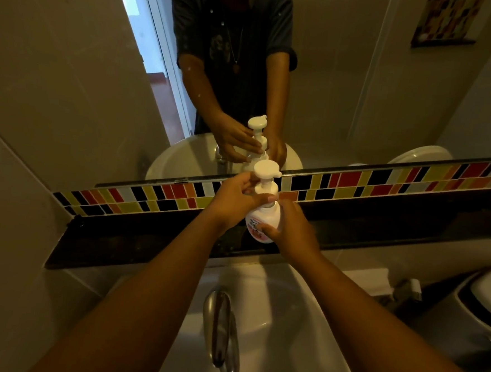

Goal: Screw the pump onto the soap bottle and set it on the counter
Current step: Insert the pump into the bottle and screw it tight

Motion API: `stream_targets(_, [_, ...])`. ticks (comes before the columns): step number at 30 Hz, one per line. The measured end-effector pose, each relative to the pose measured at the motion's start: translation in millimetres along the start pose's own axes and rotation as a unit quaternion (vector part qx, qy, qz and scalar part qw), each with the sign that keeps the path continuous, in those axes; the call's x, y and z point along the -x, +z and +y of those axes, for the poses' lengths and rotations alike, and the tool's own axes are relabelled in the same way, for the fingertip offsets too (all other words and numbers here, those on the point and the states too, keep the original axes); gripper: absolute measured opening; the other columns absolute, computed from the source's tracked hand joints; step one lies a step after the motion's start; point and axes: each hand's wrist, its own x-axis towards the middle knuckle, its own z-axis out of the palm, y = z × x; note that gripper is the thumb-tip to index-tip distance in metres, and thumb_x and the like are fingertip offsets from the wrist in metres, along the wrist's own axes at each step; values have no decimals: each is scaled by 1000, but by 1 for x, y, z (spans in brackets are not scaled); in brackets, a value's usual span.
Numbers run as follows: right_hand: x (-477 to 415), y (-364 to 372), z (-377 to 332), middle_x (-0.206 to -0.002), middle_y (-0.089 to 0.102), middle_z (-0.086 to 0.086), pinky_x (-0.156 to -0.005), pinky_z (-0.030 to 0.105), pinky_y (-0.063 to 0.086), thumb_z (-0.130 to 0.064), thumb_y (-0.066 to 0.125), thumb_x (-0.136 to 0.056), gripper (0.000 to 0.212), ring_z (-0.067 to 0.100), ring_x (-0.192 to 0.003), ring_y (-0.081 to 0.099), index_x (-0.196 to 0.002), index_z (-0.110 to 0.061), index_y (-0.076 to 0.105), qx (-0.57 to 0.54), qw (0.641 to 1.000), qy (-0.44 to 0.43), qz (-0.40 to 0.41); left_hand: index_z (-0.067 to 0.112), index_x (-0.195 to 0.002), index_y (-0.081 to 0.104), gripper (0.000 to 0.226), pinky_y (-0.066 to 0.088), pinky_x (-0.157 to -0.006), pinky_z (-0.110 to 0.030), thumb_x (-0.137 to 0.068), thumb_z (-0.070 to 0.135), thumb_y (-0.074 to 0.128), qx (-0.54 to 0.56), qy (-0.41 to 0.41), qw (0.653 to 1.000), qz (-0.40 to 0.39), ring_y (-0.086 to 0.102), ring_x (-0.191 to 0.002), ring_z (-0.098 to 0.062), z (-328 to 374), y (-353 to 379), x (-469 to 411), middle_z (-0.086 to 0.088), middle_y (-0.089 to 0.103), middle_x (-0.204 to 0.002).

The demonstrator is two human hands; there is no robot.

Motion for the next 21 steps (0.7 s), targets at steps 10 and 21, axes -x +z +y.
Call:
stream_targets(10, [-2, 3, 4, -130, 54, 8, -82, 34, 47, -42, 75, -71, 64, 27, -112, 58, -125, -21, 46, 8, 1000, -12, 8, 21, -129, 52, 53, 51, -65, -17, -81, 13, 72, -22, -12, 1000, -17, 58, -105, -11, -18, -1, 2, 5, 59, -120])
stream_targets(21, [-2, -2, 0, -133, 52, 9, -91, 41, 50, -38, 74, -74, 64, 27, -116, 55, -128, -19, 46, 2, 1000, -30, -9, 17, -132, 52, 59, 48, -82, -23, -78, 18, 75, -27, -5, 999, -16, 54, -115, -15, -23, 3, 4, 0, 60, -128])
